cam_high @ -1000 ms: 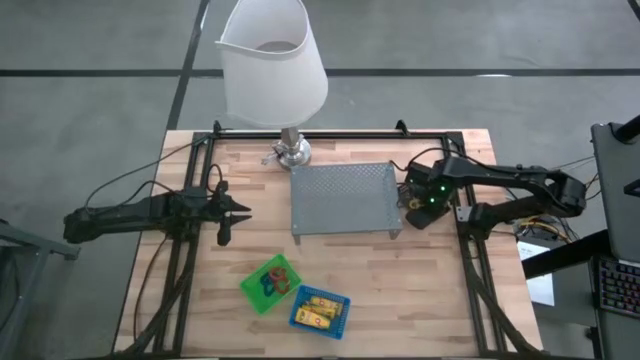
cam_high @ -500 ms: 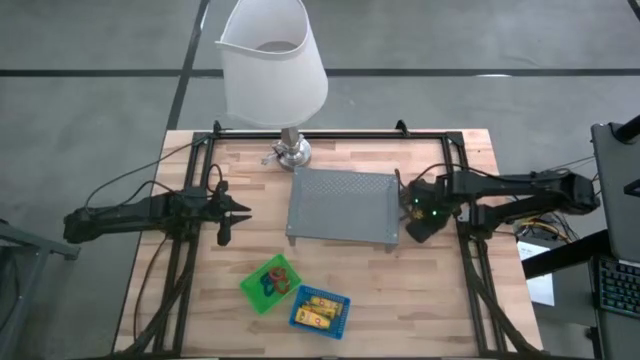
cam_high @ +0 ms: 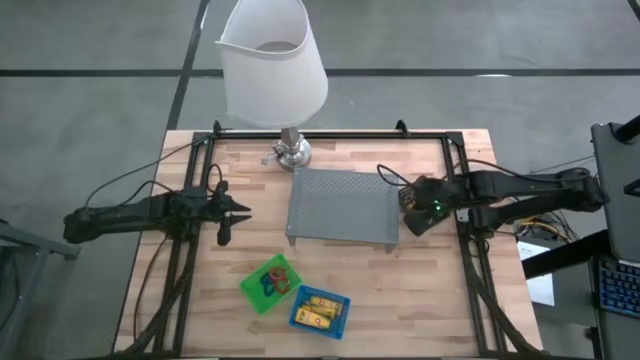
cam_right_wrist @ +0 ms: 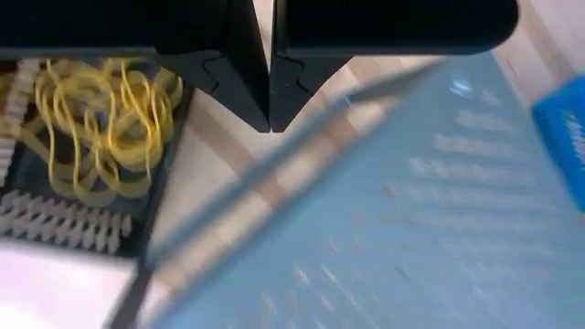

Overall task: Pick & Place Office Desk Supplies
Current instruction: Put the black basket on the shelf

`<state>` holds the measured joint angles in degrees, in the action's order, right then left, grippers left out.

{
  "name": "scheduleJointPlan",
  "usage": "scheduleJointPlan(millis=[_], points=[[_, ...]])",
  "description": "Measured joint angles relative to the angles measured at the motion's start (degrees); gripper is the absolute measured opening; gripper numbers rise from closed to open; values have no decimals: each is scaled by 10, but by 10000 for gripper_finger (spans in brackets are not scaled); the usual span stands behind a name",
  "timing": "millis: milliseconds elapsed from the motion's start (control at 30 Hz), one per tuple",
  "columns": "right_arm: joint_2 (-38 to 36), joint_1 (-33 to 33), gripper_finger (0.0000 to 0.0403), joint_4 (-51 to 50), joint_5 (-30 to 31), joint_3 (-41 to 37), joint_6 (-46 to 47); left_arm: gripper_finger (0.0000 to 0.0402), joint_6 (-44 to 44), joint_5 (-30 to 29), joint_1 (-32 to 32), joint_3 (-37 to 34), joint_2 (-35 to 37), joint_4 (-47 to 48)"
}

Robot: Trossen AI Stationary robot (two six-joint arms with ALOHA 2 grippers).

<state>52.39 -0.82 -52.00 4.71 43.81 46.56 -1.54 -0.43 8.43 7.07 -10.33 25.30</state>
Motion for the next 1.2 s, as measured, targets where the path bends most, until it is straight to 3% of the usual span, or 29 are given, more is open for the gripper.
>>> scheduleJointPlan(millis=[100, 400, 667, 900, 1033, 1200], points=[[-9, 25, 8, -2, 45, 9, -16, 106, 0, 0, 0, 0, 0, 0], [-14, 28, 8, -125, 74, 69, -256, 106, 0, 0, 0, 0, 0, 0], [-14, 28, 8, -162, 199, 72, -468, 106, 0, 0, 0, 0, 0, 0], [-13, 25, 8, -164, 189, 51, -575, 106, 0, 0, 0, 0, 0, 0], [-13, 12, 9, -155, 139, 47, -628, 106, 0, 0, 0, 0, 0, 0], [-13, -29, 32, -138, 133, 44, -613, 106, 0, 0, 0, 0, 0, 0]])
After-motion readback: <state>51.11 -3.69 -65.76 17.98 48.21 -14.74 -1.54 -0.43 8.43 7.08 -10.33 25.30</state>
